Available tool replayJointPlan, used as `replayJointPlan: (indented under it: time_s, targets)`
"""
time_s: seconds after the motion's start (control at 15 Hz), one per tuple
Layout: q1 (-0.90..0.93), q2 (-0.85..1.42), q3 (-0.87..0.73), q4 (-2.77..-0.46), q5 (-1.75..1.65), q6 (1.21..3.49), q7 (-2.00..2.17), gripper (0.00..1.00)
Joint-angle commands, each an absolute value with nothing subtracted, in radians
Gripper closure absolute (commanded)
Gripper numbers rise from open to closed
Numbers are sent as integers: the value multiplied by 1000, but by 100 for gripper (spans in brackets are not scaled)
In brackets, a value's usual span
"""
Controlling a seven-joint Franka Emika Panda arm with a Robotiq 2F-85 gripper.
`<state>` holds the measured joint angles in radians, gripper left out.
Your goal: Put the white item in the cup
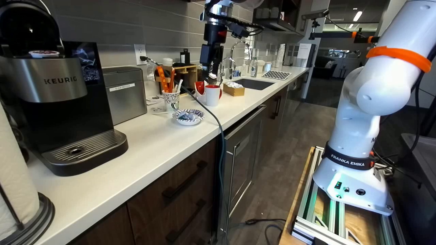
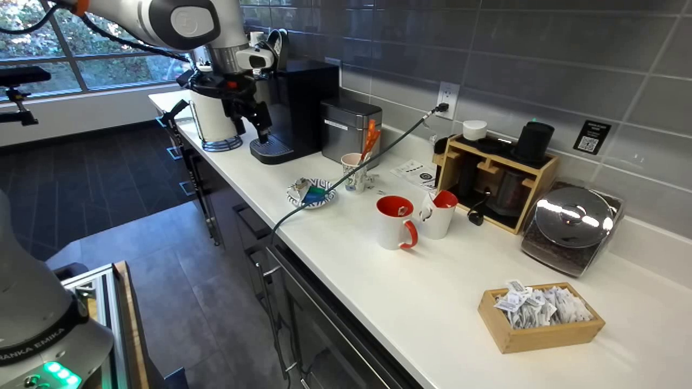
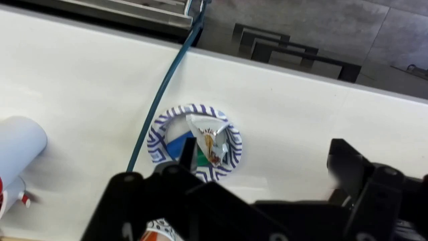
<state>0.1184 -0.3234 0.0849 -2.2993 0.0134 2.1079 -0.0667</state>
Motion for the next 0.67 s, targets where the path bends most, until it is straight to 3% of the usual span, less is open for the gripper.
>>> replayJointPlan:
  time_s: [0.0,0.2,0.6]
  targets:
    - [118,-219,91,-2257,-2,2302,-95,0]
    - [113,-97,98,-2222,-1,2446,-64,0]
    - [119,125,102,-2124,-40,2457,17,0]
